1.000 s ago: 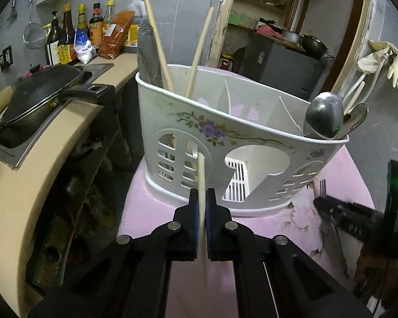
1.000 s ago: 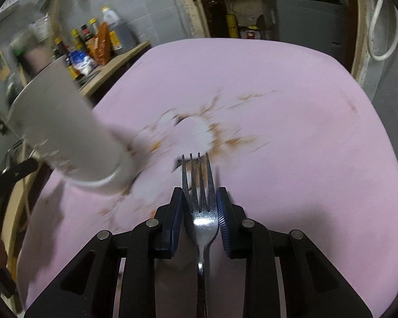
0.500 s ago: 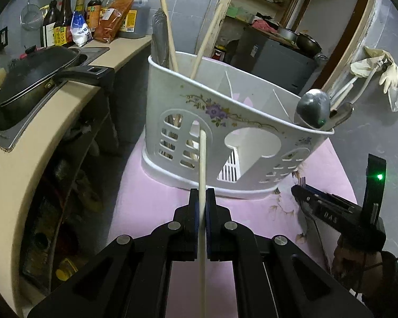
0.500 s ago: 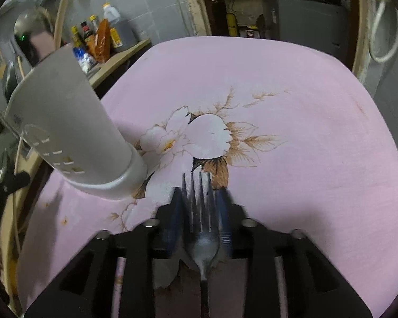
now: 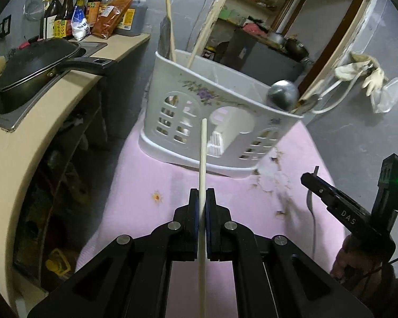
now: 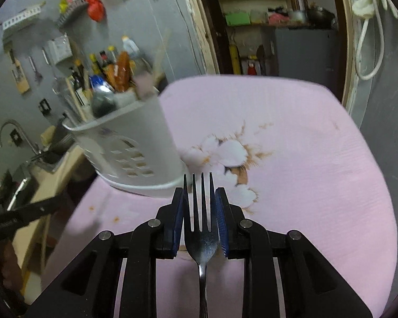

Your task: Organize utensils

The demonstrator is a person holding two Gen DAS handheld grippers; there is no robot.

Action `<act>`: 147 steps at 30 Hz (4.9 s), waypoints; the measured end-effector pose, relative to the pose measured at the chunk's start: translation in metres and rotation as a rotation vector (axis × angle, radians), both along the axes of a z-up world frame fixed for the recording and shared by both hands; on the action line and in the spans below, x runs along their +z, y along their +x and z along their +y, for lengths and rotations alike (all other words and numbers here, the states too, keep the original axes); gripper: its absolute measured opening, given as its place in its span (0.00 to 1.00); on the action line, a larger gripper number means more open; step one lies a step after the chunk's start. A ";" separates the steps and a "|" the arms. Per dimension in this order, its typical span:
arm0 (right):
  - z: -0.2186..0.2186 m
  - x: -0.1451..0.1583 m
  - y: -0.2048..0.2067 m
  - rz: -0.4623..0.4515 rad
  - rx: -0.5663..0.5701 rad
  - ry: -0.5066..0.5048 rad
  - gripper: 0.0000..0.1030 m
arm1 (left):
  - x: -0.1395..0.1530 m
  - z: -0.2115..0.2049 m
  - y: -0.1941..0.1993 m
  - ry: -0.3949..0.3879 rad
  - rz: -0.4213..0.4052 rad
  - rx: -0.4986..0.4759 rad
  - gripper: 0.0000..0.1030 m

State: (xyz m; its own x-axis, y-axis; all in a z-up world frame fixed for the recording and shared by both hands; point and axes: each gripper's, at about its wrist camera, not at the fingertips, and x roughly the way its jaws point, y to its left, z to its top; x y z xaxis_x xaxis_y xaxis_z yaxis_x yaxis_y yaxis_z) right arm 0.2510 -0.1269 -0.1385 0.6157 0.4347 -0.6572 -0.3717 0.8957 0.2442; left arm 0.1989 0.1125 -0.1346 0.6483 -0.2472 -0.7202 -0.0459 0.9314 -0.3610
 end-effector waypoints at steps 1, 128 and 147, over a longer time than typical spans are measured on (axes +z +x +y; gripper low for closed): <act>0.001 0.005 -0.004 -0.011 -0.002 0.010 0.20 | 0.004 0.000 -0.002 -0.004 -0.016 -0.001 0.02; -0.074 0.107 -0.211 -0.373 -0.219 -0.037 1.00 | 0.100 -0.047 -0.182 0.241 -0.451 0.106 0.92; -0.066 0.108 -0.214 -0.369 -0.194 -0.024 1.00 | 0.102 -0.038 -0.192 0.241 -0.455 0.137 0.92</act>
State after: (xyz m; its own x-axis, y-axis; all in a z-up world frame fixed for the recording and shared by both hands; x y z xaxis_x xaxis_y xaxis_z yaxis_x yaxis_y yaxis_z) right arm 0.0367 -0.1926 -0.0305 0.8809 0.2747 -0.3855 -0.2540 0.9615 0.1048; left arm 0.0064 0.0750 -0.0323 0.9231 -0.0004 -0.3845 -0.0618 0.9868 -0.1494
